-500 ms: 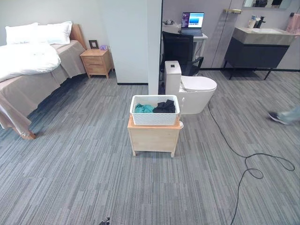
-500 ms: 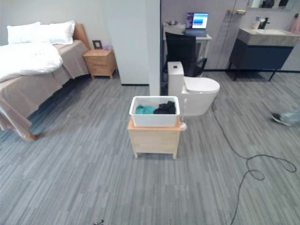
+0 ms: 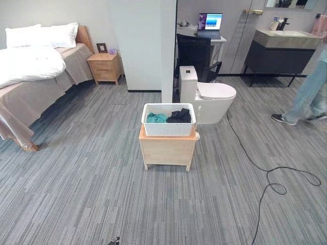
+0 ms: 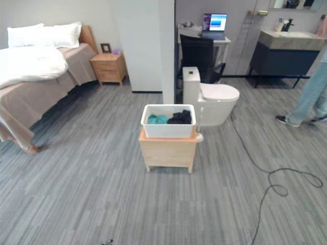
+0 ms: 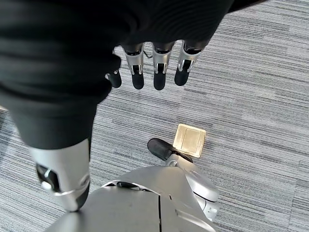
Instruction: Grab the laundry basket,head to the washer,open it,put in the laundry and shut it.
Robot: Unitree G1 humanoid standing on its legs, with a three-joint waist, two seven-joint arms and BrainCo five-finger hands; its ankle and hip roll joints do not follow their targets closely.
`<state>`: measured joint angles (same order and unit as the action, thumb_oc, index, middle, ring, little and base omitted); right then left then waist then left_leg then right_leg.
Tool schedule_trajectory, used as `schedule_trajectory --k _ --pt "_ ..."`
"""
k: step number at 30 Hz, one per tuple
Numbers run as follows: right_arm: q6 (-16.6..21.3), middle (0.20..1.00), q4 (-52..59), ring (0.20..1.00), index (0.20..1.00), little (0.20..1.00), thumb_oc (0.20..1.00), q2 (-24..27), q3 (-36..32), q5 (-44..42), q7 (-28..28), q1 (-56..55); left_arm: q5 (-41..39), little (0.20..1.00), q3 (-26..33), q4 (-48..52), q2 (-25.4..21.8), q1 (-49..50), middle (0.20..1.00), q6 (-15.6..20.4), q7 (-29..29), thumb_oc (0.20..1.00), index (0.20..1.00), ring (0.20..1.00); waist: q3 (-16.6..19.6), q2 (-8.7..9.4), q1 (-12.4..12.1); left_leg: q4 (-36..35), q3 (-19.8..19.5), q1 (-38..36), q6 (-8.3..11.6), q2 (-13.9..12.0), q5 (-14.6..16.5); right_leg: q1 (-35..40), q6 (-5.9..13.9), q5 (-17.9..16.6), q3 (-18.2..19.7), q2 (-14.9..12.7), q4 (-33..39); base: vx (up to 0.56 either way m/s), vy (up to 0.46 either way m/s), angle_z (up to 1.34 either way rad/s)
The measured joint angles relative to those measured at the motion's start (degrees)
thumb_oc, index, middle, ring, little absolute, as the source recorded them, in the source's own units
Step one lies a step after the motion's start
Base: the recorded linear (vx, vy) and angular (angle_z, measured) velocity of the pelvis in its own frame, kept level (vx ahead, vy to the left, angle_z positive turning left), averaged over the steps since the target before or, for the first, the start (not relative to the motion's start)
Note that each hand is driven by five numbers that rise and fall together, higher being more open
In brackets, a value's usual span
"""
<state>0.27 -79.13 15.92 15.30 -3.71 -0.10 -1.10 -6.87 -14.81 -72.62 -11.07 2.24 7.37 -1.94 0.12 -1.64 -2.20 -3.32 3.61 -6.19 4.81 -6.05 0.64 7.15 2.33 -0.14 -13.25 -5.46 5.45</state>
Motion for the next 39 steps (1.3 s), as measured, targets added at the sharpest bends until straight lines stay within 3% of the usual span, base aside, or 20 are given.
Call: schedule_trajectory --k 15,29,33,35,36,38,39 --pt "0.00 1.000 0.02 1.000 1.000 1.000 1.000 -0.02 -0.01 0.01 0.04 0.05 -0.01 1.000 -0.03 0.01 0.02 0.00 1.000 0.02 0.00 1.000 1.000 1.000 0.02 -0.15 -0.02 -0.01 -0.01 0.12 -0.01 0.00 0.00 0.04 0.00 0.01 -0.01 -0.01 0.01 0.00 0.000 0.00" --pt "0.56 1.000 2.86 1.000 1.000 1.000 1.000 0.62 0.24 0.02 1.26 0.32 0.00 1.000 0.00 0.00 0.12 -0.29 1.000 0.11 -0.39 1.000 1.000 1.000 -1.40 -1.43 -0.04 0.50 -0.69 1.20 0.39 -1.02 -0.21 -0.22 -0.47 0.37 -0.24 1.07 0.02 0.01 -0.060 0.02" --pt "1.70 1.000 4.92 1.000 1.000 1.000 1.000 0.58 2.50 0.00 1.37 3.03 -0.04 1.000 0.86 -0.49 -0.20 -1.18 1.000 0.15 -1.72 1.000 1.000 1.000 -3.97 -1.06 -0.24 5.79 -1.51 3.85 1.61 -2.83 0.62 -0.76 -1.37 1.17 -0.03 2.98 -0.46 -0.04 -0.180 -0.02" --pt "1.94 1.000 6.47 1.000 1.000 1.000 1.000 0.01 2.75 -0.05 1.43 5.22 -0.82 1.000 2.32 -1.16 -0.55 -3.62 1.000 0.21 -2.24 1.000 1.000 1.000 -7.16 0.58 -0.94 18.36 -1.88 10.08 4.07 -3.17 1.29 -3.54 -4.03 3.00 0.07 2.61 -4.80 0.00 -0.182 -0.14" --pt "2.29 1.000 7.21 1.000 1.000 1.000 1.000 -0.75 2.87 -0.08 1.54 6.53 -2.22 1.000 3.12 -2.40 -1.05 -4.85 1.000 0.16 -2.44 1.000 1.000 1.000 -8.74 2.59 -1.25 26.26 -2.62 14.48 6.64 -2.77 -2.74 -3.11 -4.48 2.97 -0.06 2.60 -4.88 0.11 -0.134 -0.18" --pt "2.36 1.000 7.81 1.000 1.000 1.000 1.000 -0.66 2.96 -0.27 2.27 7.37 -2.22 1.000 3.31 -2.88 -1.31 -6.20 1.000 0.11 -3.16 1.000 1.000 1.000 -9.29 3.63 -1.86 34.06 -4.02 19.08 7.82 -2.63 -6.71 -2.66 -4.91 3.52 0.44 2.44 -4.54 0.14 -0.005 0.04" --pt "2.27 1.000 7.29 1.000 1.000 1.000 1.000 -0.81 3.93 -0.46 2.65 7.68 -2.21 1.000 3.20 -2.71 -1.72 -6.85 1.000 0.10 -3.55 1.000 1.000 1.000 -9.61 4.52 -1.57 35.56 -3.41 21.54 7.78 -3.44 -6.35 -1.77 -5.13 3.41 -0.11 2.39 -3.06 0.25 0.146 0.13"
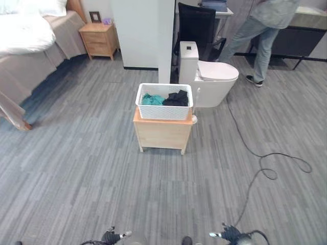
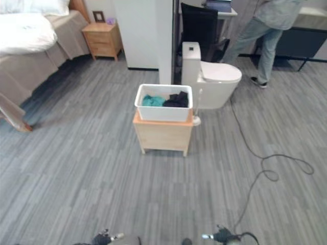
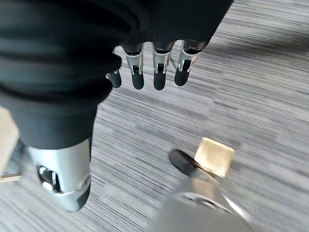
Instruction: Grab the laundry basket,head to the washer,open it,put in the laundry and shut it.
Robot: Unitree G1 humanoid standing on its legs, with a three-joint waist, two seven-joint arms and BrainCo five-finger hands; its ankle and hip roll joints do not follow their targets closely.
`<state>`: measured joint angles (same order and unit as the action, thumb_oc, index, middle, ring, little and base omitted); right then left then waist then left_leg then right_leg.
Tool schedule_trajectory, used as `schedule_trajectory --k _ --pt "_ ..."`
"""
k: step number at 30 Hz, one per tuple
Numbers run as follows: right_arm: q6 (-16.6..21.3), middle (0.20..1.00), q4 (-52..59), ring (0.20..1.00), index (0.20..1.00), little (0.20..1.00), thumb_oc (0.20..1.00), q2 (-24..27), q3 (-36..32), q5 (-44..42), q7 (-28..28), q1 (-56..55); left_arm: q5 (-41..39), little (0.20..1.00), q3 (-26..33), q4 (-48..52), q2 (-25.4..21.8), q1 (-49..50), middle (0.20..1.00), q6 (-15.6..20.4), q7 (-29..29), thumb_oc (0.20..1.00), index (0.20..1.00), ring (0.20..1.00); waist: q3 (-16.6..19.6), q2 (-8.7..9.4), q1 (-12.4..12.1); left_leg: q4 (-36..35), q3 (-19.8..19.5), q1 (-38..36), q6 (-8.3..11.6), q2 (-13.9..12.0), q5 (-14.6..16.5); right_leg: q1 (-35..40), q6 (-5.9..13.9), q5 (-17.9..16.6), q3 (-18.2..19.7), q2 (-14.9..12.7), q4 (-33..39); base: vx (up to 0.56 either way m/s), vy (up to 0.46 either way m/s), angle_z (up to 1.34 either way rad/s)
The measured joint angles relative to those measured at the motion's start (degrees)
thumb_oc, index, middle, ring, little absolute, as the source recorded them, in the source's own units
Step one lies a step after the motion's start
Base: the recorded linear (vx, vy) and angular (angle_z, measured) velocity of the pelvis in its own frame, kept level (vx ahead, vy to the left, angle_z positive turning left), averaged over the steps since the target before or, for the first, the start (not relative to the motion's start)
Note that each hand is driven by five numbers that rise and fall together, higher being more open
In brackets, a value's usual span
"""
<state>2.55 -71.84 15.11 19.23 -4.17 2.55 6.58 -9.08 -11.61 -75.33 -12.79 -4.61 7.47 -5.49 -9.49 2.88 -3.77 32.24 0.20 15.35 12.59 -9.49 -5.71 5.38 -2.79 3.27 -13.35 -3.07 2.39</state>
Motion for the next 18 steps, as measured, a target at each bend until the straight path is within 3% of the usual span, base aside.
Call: schedule_trajectory --k 1,2,4,5,7,9,12,13,14,16,17,18 --pt "-0.01 1.000 -0.69 1.000 1.000 1.000 1.000 0.20 1.21 -0.30 0.20 0.38 -0.02 1.000 -0.09 0.13 -0.35 -0.42 1.000 0.03 -0.38 1.000 1.000 1.000 -0.01 0.55 -0.28 -6.83 2.67 0.04 -1.67 -0.77 0.78 0.54 -0.09 -0.15 -0.15 -0.10 1.32 0.35 0.199 0.07" --pt "0.01 1.000 -1.07 1.000 1.000 1.000 1.000 0.25 1.24 -0.73 0.39 0.58 -0.08 1.000 -0.16 0.02 -0.31 -0.40 1.000 0.04 -0.50 1.000 1.000 1.000 0.03 0.45 -0.19 -12.13 3.79 -0.46 -1.74 -1.23 0.66 0.31 0.01 -0.10 -0.32 0.02 2.18 0.25 0.162 -0.06" --pt "-0.01 1.000 -1.78 1.000 1.000 1.000 1.000 0.99 1.23 -0.98 1.15 1.59 -1.92 1.000 -0.51 -0.38 0.52 -1.76 1.000 0.07 -0.63 1.000 1.000 1.000 0.09 -1.40 -0.04 -32.28 6.00 -0.61 -1.12 -1.88 -1.97 -1.73 0.16 -0.03 -0.71 0.37 3.17 0.27 0.119 0.03" --pt "-0.02 1.000 -2.10 1.000 1.000 1.000 1.000 1.24 1.19 -1.32 1.12 1.57 -2.31 1.000 -0.51 -0.38 0.80 -2.23 1.000 0.08 -0.68 1.000 1.000 1.000 -0.70 -1.66 -0.17 -34.59 6.06 0.04 -0.82 -2.18 -2.62 -1.67 0.64 -0.59 -0.80 0.72 3.18 0.37 0.166 0.12" --pt "-0.19 1.000 -3.22 1.000 1.000 1.000 1.000 1.05 1.14 -1.84 1.12 0.85 -2.32 1.000 -0.93 -0.12 1.13 -1.51 1.000 0.10 -0.72 1.000 1.000 1.000 -0.01 -2.77 -1.17 -36.67 5.16 -0.31 -0.57 -2.92 -2.80 -1.15 0.44 -0.77 -0.70 1.40 3.19 0.43 0.196 -0.12" --pt "0.02 1.000 -4.12 1.000 1.000 1.000 1.000 0.76 1.15 -1.83 1.09 0.84 -2.32 1.000 -0.57 -0.31 1.37 -0.37 1.000 0.14 -0.70 1.000 1.000 1.000 1.12 -2.71 -3.41 -33.14 4.62 -1.12 -1.12 -2.22 -2.37 -0.98 1.06 -0.31 1.69 0.91 3.11 0.44 0.212 -0.49" --pt "0.09 1.000 -5.46 1.000 1.000 1.000 1.000 0.28 0.92 -1.82 0.95 -0.01 -2.23 1.000 -0.57 -1.88 1.78 -0.47 1.000 0.11 -0.70 1.000 1.000 1.000 3.10 -2.01 -3.40 -29.56 3.46 -1.76 -3.05 1.12 -1.25 -1.00 1.72 0.20 2.03 -0.96 2.60 0.34 0.226 -0.15" --pt "0.04 1.000 -6.37 1.000 1.000 1.000 1.000 0.24 0.58 -1.82 0.88 -0.37 -2.16 1.000 -0.79 -2.36 1.97 -0.44 1.000 0.09 -0.59 1.000 1.000 1.000 3.72 -2.38 -3.40 -28.81 3.63 -2.99 -4.87 1.79 -0.07 -0.89 2.39 0.63 2.20 -1.69 1.80 0.33 0.281 -0.18" --pt "-0.04 1.000 -7.94 1.000 1.000 1.000 1.000 -0.42 0.53 -1.82 0.73 -0.93 -1.72 1.000 -0.99 -2.98 1.36 -0.02 1.000 -0.18 -0.57 1.000 1.000 1.000 3.82 -1.46 -3.06 -30.98 5.02 -7.19 -9.94 4.00 2.64 -3.22 4.99 2.28 3.04 -3.96 -7.63 0.27 0.268 -0.26" --pt "0.01 1.000 -6.71 1.000 1.000 1.000 1.000 -0.99 0.62 -1.86 0.21 -1.68 -1.71 1.000 -1.02 -2.31 0.05 0.18 1.000 -0.16 -0.52 1.000 1.000 1.000 4.08 -1.33 -2.19 -30.95 5.39 -8.53 -12.20 5.33 3.55 -13.48 7.61 5.58 4.26 -7.54 -30.07 0.25 0.234 0.06" --pt "0.05 1.000 -6.21 1.000 1.000 1.000 1.000 -1.18 0.13 -2.26 0.35 -2.31 -1.72 1.000 -1.04 -1.54 -0.82 0.28 1.000 -0.04 -0.48 1.000 1.000 1.000 4.50 -0.97 -1.77 -30.16 5.03 -8.55 -13.23 6.31 4.38 -16.02 8.60 6.11 5.91 -8.29 -35.13 0.40 0.237 0.37" --pt "-0.11 1.000 -6.09 1.000 1.000 1.000 1.000 -1.12 0.17 -1.98 0.12 -1.77 -1.82 1.000 -3.05 1.34 -2.84 -0.06 1.000 -0.11 -0.48 1.000 1.000 1.000 4.75 0.66 -1.70 -30.18 4.87 -9.66 -14.92 8.69 6.06 -20.54 10.38 3.57 8.41 -10.69 -42.45 0.30 0.168 0.26"
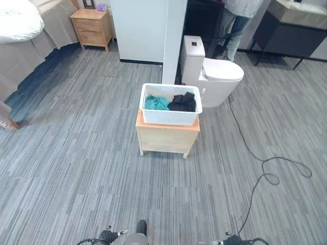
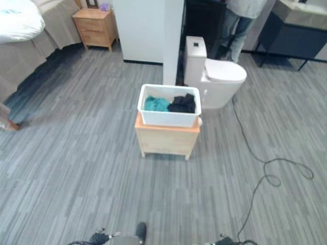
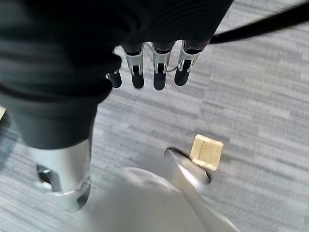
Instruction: Grab the laundry basket,head to the washer,open it,put in the laundry and shut it.
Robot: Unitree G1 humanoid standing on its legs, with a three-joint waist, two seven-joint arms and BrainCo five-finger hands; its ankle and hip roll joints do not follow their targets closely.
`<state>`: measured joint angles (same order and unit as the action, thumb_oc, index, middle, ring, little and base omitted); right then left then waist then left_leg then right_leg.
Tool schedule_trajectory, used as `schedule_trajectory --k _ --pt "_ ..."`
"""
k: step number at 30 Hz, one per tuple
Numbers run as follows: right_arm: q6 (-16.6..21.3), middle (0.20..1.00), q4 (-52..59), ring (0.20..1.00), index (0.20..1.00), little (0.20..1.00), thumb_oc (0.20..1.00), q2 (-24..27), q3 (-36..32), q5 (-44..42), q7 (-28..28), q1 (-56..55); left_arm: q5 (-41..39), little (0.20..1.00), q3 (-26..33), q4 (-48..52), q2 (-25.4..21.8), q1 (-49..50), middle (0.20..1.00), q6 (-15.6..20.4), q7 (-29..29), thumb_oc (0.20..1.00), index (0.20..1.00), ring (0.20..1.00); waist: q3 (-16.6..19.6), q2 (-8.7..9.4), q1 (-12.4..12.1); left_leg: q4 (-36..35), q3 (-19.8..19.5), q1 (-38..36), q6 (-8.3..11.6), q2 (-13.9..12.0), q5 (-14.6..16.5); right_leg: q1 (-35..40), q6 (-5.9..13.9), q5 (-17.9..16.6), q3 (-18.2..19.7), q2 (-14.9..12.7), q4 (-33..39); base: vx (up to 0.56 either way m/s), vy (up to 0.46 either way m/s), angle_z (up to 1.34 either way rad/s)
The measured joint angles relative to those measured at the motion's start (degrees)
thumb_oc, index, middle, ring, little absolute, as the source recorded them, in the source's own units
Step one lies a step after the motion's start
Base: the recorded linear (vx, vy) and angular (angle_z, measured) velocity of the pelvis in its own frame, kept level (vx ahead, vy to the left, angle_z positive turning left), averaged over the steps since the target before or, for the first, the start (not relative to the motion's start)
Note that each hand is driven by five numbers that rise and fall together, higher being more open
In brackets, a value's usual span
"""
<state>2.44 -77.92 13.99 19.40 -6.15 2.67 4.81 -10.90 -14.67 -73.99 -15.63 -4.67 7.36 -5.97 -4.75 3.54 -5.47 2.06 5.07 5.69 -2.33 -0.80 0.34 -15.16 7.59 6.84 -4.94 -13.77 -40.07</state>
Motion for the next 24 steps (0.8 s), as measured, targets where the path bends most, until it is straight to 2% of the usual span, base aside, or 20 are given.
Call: schedule_trajectory --k 1,3,5,6,7,8,9,10,11,13,14,15,16,17,18,19,20,21,22,24 --pt "-0.02 1.000 0.51 1.000 1.000 1.000 1.000 0.47 -0.27 0.07 -0.01 0.21 0.02 1.000 -1.86 1.97 -0.47 0.06 1.000 0.15 0.01 1.000 1.000 1.000 -0.25 -0.28 0.20 -1.34 -0.23 -1.74 -0.85 1.00 0.83 -1.68 -0.35 0.40 -2.00 -1.60 -1.64 0.38 0.128 0.05" --pt "0.28 1.000 1.94 1.000 1.000 1.000 1.000 1.60 -0.14 0.06 0.01 1.41 0.00 1.000 -2.28 3.33 -0.28 -0.02 1.000 0.27 0.01 1.000 1.000 1.000 -1.98 -3.08 0.50 -2.37 -0.10 -4.96 -1.15 1.16 0.86 -2.11 -0.89 0.71 -5.48 -1.63 3.32 0.36 0.015 0.00" --pt "0.27 1.000 3.38 1.000 1.000 1.000 1.000 2.68 -0.18 -0.05 -0.11 2.60 0.08 1.000 -2.47 3.16 0.49 -0.28 1.000 0.44 0.03 1.000 1.000 1.000 -3.42 -5.50 1.85 -3.15 0.00 -7.26 -1.38 1.73 2.35 -3.89 -0.62 -0.74 -6.65 -0.76 14.64 0.49 -0.074 0.05" --pt "0.27 1.000 3.46 1.000 1.000 1.000 1.000 2.78 -0.25 -0.33 -0.12 3.79 0.16 1.000 -2.33 2.36 0.67 -0.44 1.000 0.57 0.08 1.000 1.000 1.000 -4.39 -6.20 2.95 -3.49 0.04 -8.60 -1.02 2.22 3.18 -4.69 0.16 -3.58 -6.11 0.21 23.41 0.54 -0.107 0.04" --pt "0.25 1.000 4.57 1.000 1.000 1.000 1.000 2.83 -0.43 -0.43 -0.15 4.18 0.34 1.000 -1.93 1.63 0.71 -0.84 1.000 0.57 0.06 1.000 1.000 1.000 -4.62 -6.05 3.74 -3.71 -0.96 -9.36 -0.21 2.56 4.27 -5.70 0.45 -5.27 -5.01 0.78 27.37 0.56 -0.107 0.08" --pt "0.25 1.000 5.26 1.000 1.000 1.000 1.000 2.85 -0.67 -0.42 -0.13 3.99 0.71 1.000 -1.35 0.46 0.84 -0.93 1.000 0.51 0.07 1.000 1.000 1.000 -4.70 -6.05 4.60 -3.92 -1.59 -10.15 -0.36 2.52 5.27 -5.36 1.07 -7.14 -2.92 1.94 32.82 0.39 -0.066 0.19" --pt "0.25 1.000 6.10 1.000 1.000 1.000 1.000 2.82 -1.22 -0.43 -0.12 3.79 0.85 1.000 -0.98 -0.47 0.85 -1.03 1.000 0.46 0.03 1.000 1.000 1.000 -5.00 -5.56 5.46 -4.11 -2.21 -11.24 -0.12 2.73 6.09 -4.97 1.25 -9.36 -0.37 2.69 38.83 0.58 -0.122 0.53" --pt "0.27 1.000 7.20 1.000 1.000 1.000 1.000 2.65 -3.00 -0.91 0.14 2.76 1.38 1.000 -0.33 -0.91 0.75 -1.18 1.000 0.45 0.03 1.000 1.000 1.000 -5.71 -4.44 6.83 -4.78 -4.11 -14.25 0.25 3.01 7.32 -4.74 0.90 -13.12 1.51 2.88 43.92 0.58 -0.122 0.71" --pt "0.35 1.000 7.30 1.000 1.000 1.000 1.000 2.58 -3.86 -1.55 0.40 2.05 2.08 1.000 -0.14 -0.86 0.79 -0.90 1.000 0.55 0.08 1.000 1.000 1.000 -5.84 -3.69 7.28 -5.19 -4.93 -15.82 1.01 3.03 8.19 -4.49 0.60 -13.81 1.45 3.02 44.00 0.62 -0.169 0.85" --pt "0.26 1.000 8.21 1.000 1.000 1.000 1.000 2.94 -4.77 -2.11 0.87 -1.23 2.50 1.000 0.51 -0.11 1.80 -1.05 1.000 0.64 0.07 1.000 1.000 1.000 -5.24 -3.07 9.23 -3.79 -10.05 -17.91 1.39 1.47 13.21 -2.48 0.75 -13.84 3.67 3.56 41.98 0.64 -0.306 1.39" --pt "-0.14 1.000 6.79 1.000 1.000 1.000 1.000 4.31 -6.46 -2.13 0.76 -2.84 2.58 1.000 0.24 0.91 4.55 -0.77 1.000 0.80 0.34 1.000 1.000 1.000 -4.87 -6.56 10.41 -1.97 -12.39 -20.36 4.92 -4.81 12.56 -0.64 0.81 -15.01 3.73 8.97 35.09 0.92 -0.626 1.69" --pt "0.10 1.000 4.81 1.000 1.000 1.000 1.000 3.82 -8.84 -2.14 0.32 -0.62 2.57 1.000 0.54 -0.17 4.65 -0.70 1.000 1.19 0.31 1.000 1.000 1.000 -5.39 -4.38 10.82 5.19 -14.34 -20.40 10.33 -6.04 8.18 2.56 -2.71 -10.63 2.44 10.08 30.80 0.82 -0.652 1.05" --pt "0.41 1.000 5.26 1.000 1.000 1.000 1.000 4.28 -8.47 -2.19 0.14 -0.91 2.52 1.000 0.45 -1.10 4.93 -0.33 1.000 1.22 0.32 1.000 1.000 1.000 -3.91 -3.23 10.23 10.10 -14.73 -18.45 11.86 -5.95 6.16 2.64 -4.67 -8.58 1.89 10.83 29.50 0.31 -0.336 0.20" --pt "1.11 1.000 5.55 1.000 1.000 1.000 1.000 4.48 -9.71 -2.63 -0.07 -0.78 2.37 1.000 0.82 -1.80 5.10 0.18 1.000 1.17 0.35 1.000 1.000 1.000 -3.15 -3.13 9.73 19.19 -15.76 -14.12 12.52 -6.04 4.98 3.44 -5.86 -6.67 0.79 11.97 28.77 0.18 -0.276 0.08" --pt "1.28 1.000 4.97 1.000 1.000 1.000 1.000 4.45 -10.73 -2.81 -0.34 -0.23 2.05 1.000 2.80 -1.29 5.00 -0.46 1.000 1.72 0.22 1.000 1.000 1.000 -4.00 -2.31 9.38 37.61 -14.74 -4.95 11.99 -5.79 -1.30 4.77 -8.25 -6.08 0.04 12.72 28.17 0.19 -0.244 -0.08" --pt "1.06 1.000 5.29 1.000 1.000 1.000 1.000 4.29 -8.73 -3.21 -0.16 0.20 0.39 1.000 4.93 0.32 3.82 -0.43 1.000 1.87 -0.01 1.000 1.000 1.000 -4.09 -0.93 7.56 44.92 -15.86 1.38 10.85 -4.18 -7.59 6.14 -11.02 -4.28 0.75 13.37 28.49 0.19 -0.245 -0.29" --pt "1.23 1.000 6.14 1.000 1.000 1.000 1.000 3.99 -8.26 -3.76 -0.15 0.04 -0.18 1.000 4.89 1.13 2.60 0.31 1.000 1.83 -0.15 1.000 1.000 1.000 -4.26 0.03 6.42 49.92 -15.67 3.98 10.24 -3.82 -9.74 8.55 -12.13 -3.50 1.58 13.91 29.99 0.07 -0.061 -0.33" --pt "1.29 1.000 6.50 1.000 1.000 1.000 1.000 3.68 -7.89 -4.32 0.04 -0.66 -0.37 1.000 4.68 1.75 1.68 0.12 1.000 1.90 -0.10 1.000 1.000 1.000 -4.72 1.52 6.62 53.78 -12.99 7.29 7.21 -3.64 -6.68 11.42 -11.42 -4.99 1.20 13.78 32.37 0.00 0.001 -0.36" --pt "1.32 1.000 6.52 1.000 1.000 1.000 1.000 3.77 -6.44 -4.33 0.32 -0.58 -0.40 1.000 4.71 2.01 1.01 0.46 1.000 2.04 -0.22 1.000 1.000 1.000 -4.20 2.13 6.16 50.05 -11.65 8.62 7.64 -2.84 -3.23 12.98 -11.48 -4.95 1.41 13.81 33.49 0.00 0.000 -0.35" --pt "1.37 1.000 6.52 1.000 1.000 1.000 1.000 4.31 -5.58 -4.33 0.52 -0.02 -0.39 1.000 4.63 1.33 1.31 0.43 1.000 1.76 -0.16 1.000 1.000 1.000 -4.44 1.17 6.94 45.72 -11.92 10.08 7.78 -0.76 -2.01 15.93 -10.31 -4.25 1.12 14.44 33.81 0.49 -0.087 -0.15"
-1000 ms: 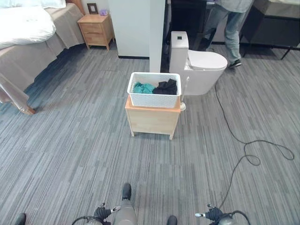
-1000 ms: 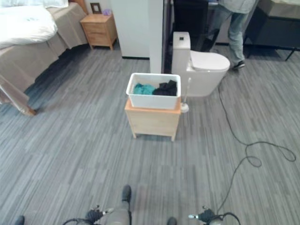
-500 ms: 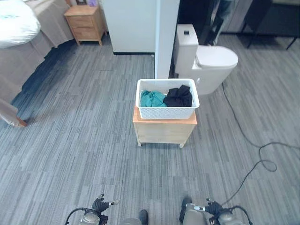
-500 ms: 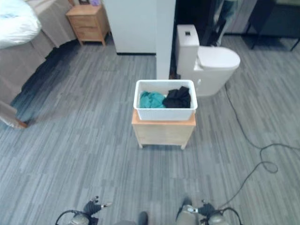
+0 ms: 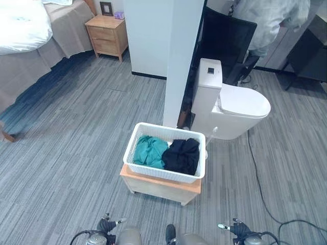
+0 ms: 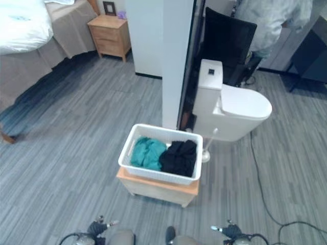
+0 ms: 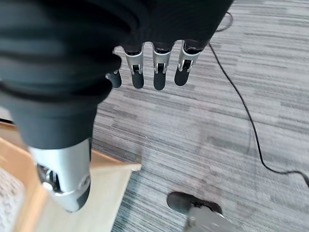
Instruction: Grab the laundry basket,head to the washer,open it,put in the laundry and shut it.
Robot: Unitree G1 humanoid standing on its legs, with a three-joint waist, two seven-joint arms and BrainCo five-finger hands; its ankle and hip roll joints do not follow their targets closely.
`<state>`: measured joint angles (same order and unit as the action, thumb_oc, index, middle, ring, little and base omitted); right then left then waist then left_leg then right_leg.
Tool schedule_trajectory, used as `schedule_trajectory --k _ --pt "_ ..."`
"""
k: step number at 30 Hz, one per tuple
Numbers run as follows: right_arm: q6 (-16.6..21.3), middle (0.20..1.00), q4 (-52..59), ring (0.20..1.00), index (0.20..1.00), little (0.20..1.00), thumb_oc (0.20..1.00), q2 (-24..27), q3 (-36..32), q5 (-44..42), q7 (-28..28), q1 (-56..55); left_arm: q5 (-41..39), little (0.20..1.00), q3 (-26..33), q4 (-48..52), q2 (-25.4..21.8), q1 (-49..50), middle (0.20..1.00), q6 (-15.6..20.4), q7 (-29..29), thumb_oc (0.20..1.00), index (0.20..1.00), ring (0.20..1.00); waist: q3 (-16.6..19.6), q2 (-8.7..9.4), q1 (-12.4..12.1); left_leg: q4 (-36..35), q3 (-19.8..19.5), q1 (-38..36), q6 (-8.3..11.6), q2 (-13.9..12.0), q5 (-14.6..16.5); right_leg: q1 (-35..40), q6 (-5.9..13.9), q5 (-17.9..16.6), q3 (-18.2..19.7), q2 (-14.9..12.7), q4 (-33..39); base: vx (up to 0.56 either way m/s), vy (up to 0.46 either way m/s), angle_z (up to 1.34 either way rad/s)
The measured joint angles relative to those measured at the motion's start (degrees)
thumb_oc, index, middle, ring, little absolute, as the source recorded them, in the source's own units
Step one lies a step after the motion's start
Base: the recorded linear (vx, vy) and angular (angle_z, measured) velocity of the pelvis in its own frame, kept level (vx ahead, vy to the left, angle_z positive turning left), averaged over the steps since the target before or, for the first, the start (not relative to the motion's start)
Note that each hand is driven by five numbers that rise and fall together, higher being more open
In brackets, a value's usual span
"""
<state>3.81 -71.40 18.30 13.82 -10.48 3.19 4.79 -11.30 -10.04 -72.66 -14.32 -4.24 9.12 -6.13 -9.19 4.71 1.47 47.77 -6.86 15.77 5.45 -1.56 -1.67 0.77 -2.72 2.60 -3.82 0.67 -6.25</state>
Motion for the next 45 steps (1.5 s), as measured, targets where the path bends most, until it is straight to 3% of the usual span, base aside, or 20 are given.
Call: schedule_trajectory --k 1,2,3,5,6,7,8,9,10,11,14,17,21,27,29,31,34,37,42,45 --pt "-0.47 1.000 1.59 1.000 1.000 1.000 1.000 0.26 -0.07 -0.94 0.88 -1.15 -0.09 1.000 -0.44 2.97 -0.13 0.59 1.000 -0.54 -0.99 1.000 1.000 1.000 0.05 0.50 0.79 -5.77 1.24 1.66 0.01 0.34 3.30 1.53 0.43 0.86 0.32 -0.49 0.19 0.62 -0.040 0.34" --pt "-0.56 1.000 4.40 1.000 1.000 1.000 1.000 -0.06 -2.50 -1.37 1.44 -3.39 -0.03 1.000 -0.81 5.83 -0.86 1.26 1.000 -0.10 -2.04 1.000 1.000 1.000 0.77 2.49 0.23 -17.02 6.62 1.19 -1.16 0.23 5.82 3.30 2.06 3.94 3.58 -2.34 3.12 0.25 0.104 0.24" --pt "0.00 1.000 5.86 1.000 1.000 1.000 1.000 1.85 -4.75 -2.80 3.53 -3.30 -0.12 1.000 -0.58 11.32 0.09 0.90 1.000 0.23 -4.48 1.000 1.000 1.000 -0.38 1.11 -1.36 -34.95 7.28 0.26 -0.23 -1.18 4.20 4.86 1.02 1.88 4.08 -1.16 5.64 0.17 0.072 -0.18" --pt "0.31 1.000 7.84 1.000 1.000 1.000 1.000 3.58 -5.33 -3.42 4.98 -1.45 -0.11 1.000 0.65 15.27 0.71 3.62 1.000 -0.96 -5.45 1.000 1.000 1.000 -0.46 -1.67 -2.27 -38.26 6.26 0.14 -1.33 -3.39 0.55 7.43 1.46 2.09 4.95 0.48 6.21 0.18 0.077 -0.67" --pt "0.50 1.000 8.47 1.000 1.000 1.000 1.000 3.77 -5.24 -3.41 5.10 -1.89 -0.10 1.000 0.99 16.17 0.71 4.81 1.000 -1.37 -5.69 1.000 1.000 1.000 -0.36 -1.50 -2.23 -38.74 6.36 -1.75 -2.25 -2.99 -0.93 8.79 2.10 2.49 4.90 0.54 6.40 0.17 0.081 -0.62" --pt "0.12 1.000 8.50 1.000 1.000 1.000 1.000 4.18 -5.23 -3.15 5.18 -2.19 0.01 1.000 1.65 17.21 0.80 6.68 1.000 -2.31 -6.03 1.000 1.000 1.000 0.74 -3.39 -2.30 -40.24 6.73 -5.38 -4.83 -2.21 -3.94 10.92 3.48 3.38 5.06 1.09 6.34 0.15 0.085 -0.32" --pt "-0.29 1.000 8.03 1.000 1.000 1.000 1.000 4.50 -5.26 -2.69 5.28 -2.50 0.05 1.000 2.36 18.36 0.60 7.92 1.000 -2.65 -6.14 1.000 1.000 1.000 1.30 -4.68 -1.76 -42.28 7.78 -7.83 -4.89 -3.15 -3.45 11.21 4.86 4.29 4.72 1.89 4.95 0.14 0.082 -0.13" --pt "-1.51 1.000 6.18 1.000 1.000 1.000 1.000 4.15 -5.30 -1.17 5.01 -2.93 0.03 1.000 3.64 21.26 -0.44 8.16 1.000 -3.76 -6.18 1.000 1.000 1.000 1.12 -4.53 -1.87 -46.26 7.58 -10.70 -5.37 -3.00 -4.06 8.70 7.13 7.23 4.69 1.03 -1.17 0.14 0.081 -0.08" --pt "-2.04 1.000 4.92 1.000 1.000 1.000 1.000 3.92 -5.77 -0.11 4.79 -2.90 0.00 1.000 5.16 24.73 -0.85 9.22 1.000 -4.17 -6.14 1.000 1.000 1.000 1.04 -4.77 -2.26 -47.24 8.02 -11.56 -5.39 -2.92 -4.09 7.43 6.47 9.14 4.43 0.40 -2.05 0.13 0.082 -0.23" --pt "-3.00 1.000 3.17 1.000 1.000 1.000 1.000 4.17 -6.76 0.52 4.47 -2.98 -0.07 1.000 7.49 27.88 -1.53 10.30 1.000 -4.27 -6.18 1.000 1.000 1.000 1.12 -4.83 -2.89 -48.36 9.06 -13.02 -5.45 -2.53 -4.01 6.58 6.93 9.12 4.01 -1.68 1.71 0.11 0.072 -0.32" --pt "-4.11 1.000 -0.50 1.000 1.000 1.000 1.000 3.96 -13.48 -0.03 3.98 -4.62 -0.12 1.000 11.24 34.30 -3.48 13.17 1.000 -4.33 -5.62 1.000 1.000 1.000 1.68 -4.37 -2.98 -51.58 8.92 -15.29 -5.31 -0.48 -3.59 5.40 8.18 1.54 2.94 -5.81 7.34 0.07 0.059 0.02" --pt "-5.11 1.000 -6.28 1.000 1.000 1.000 1.000 4.70 -17.72 -1.57 2.91 -6.57 -1.82 1.000 15.03 37.76 -4.75 18.38 1.000 -4.43 -4.12 1.000 1.000 1.000 3.43 -5.22 -3.77 -52.87 9.18 -16.16 -4.45 -0.22 -3.40 7.46 8.09 0.03 3.00 -5.78 11.40 0.06 0.060 -0.02" --pt "-5.78 1.000 -9.16 1.000 1.000 1.000 1.000 5.56 -16.74 -2.22 1.35 -8.66 -2.23 1.000 16.05 39.40 -4.50 22.50 1.000 -5.78 -3.81 1.000 1.000 1.000 3.81 -6.12 -4.40 -52.92 9.05 -16.71 -4.26 -0.60 -3.46 8.07 7.91 0.04 2.73 -5.44 11.32 0.04 0.013 0.01" --pt "-6.37 1.000 -12.65 1.000 1.000 1.000 1.000 5.28 -16.83 -2.27 -1.00 -8.09 0.14 1.000 16.00 56.13 -5.78 26.77 1.000 -6.68 -0.81 1.000 1.000 1.000 3.80 -5.94 -6.67 -52.93 9.01 -16.74 -3.40 -1.19 -2.90 8.08 7.70 0.43 2.62 -4.93 11.72 0.02 0.004 0.00" --pt "-6.34 1.000 -10.01 1.000 1.000 1.000 1.000 5.38 -17.08 -2.39 -0.87 -8.62 1.05 1.000 16.15 58.35 -7.07 26.98 1.000 -6.98 0.50 1.000 1.000 1.000 3.83 -6.03 -6.80 -52.98 9.12 -16.72 -3.49 -1.18 -2.81 7.98 7.72 0.42 2.93 -4.95 11.73 0.01 0.014 -0.03" --pt "-7.02 1.000 9.09 1.000 1.000 1.000 1.000 6.14 -16.78 -2.07 -0.18 -11.79 3.13 1.000 17.48 61.00 -9.75 27.94 1.000 -8.09 2.20 1.000 1.000 1.000 3.60 -5.98 -5.25 -53.03 9.64 -16.67 -3.53 -1.31 -2.76 7.57 7.60 0.17 3.22 -4.93 11.73 0.03 0.038 -0.14" --pt "-7.04 1.000 25.30 1.000 1.000 1.000 1.000 8.31 -17.13 1.27 0.44 -12.84 6.67 1.000 19.12 60.10 -10.94 26.77 1.000 -8.85 2.94 1.000 1.000 1.000 3.69 -6.01 -3.90 -53.04 10.43 -16.73 -3.56 -1.41 -2.81 7.30 7.52 -0.07 3.78 -4.95 11.73 0.02 0.025 -0.13" --pt "-8.74 1.000 40.89 1.000 1.000 1.000 1.000 13.18 -18.44 7.27 0.64 -12.52 10.67 1.000 19.10 56.27 -12.68 19.65 1.000 -10.45 2.36 1.000 1.000 1.000 3.81 -5.97 -3.40 -53.03 10.76 -16.69 -3.39 -1.65 -2.90 6.93 7.34 -0.45 4.53 -4.73 11.71 -0.06 0.002 -0.08" --pt "-9.02 1.000 41.58 1.000 1.000 1.000 1.000 12.87 -17.53 8.46 1.53 -4.65 12.54 1.000 16.05 49.31 -14.56 9.30 1.000 -11.14 -0.74 1.000 1.000 1.000 2.64 -4.14 -2.62 -52.69 11.24 -13.31 -2.49 -2.68 -4.02 3.28 7.10 -1.72 5.01 -3.73 11.24 -0.23 -0.045 -0.08" --pt "-8.98 1.000 41.78 1.000 1.000 1.000 1.000 12.68 -14.63 7.78 2.02 0.42 11.78 1.000 12.58 47.26 -15.26 2.89 1.000 -11.87 -1.78 1.000 1.000 1.000 -0.44 -3.33 -2.18 -50.96 10.95 -7.97 -2.50 -3.33 -4.81 -1.02 7.06 -3.25 4.92 -3.16 11.19 -0.17 -0.024 -0.01"
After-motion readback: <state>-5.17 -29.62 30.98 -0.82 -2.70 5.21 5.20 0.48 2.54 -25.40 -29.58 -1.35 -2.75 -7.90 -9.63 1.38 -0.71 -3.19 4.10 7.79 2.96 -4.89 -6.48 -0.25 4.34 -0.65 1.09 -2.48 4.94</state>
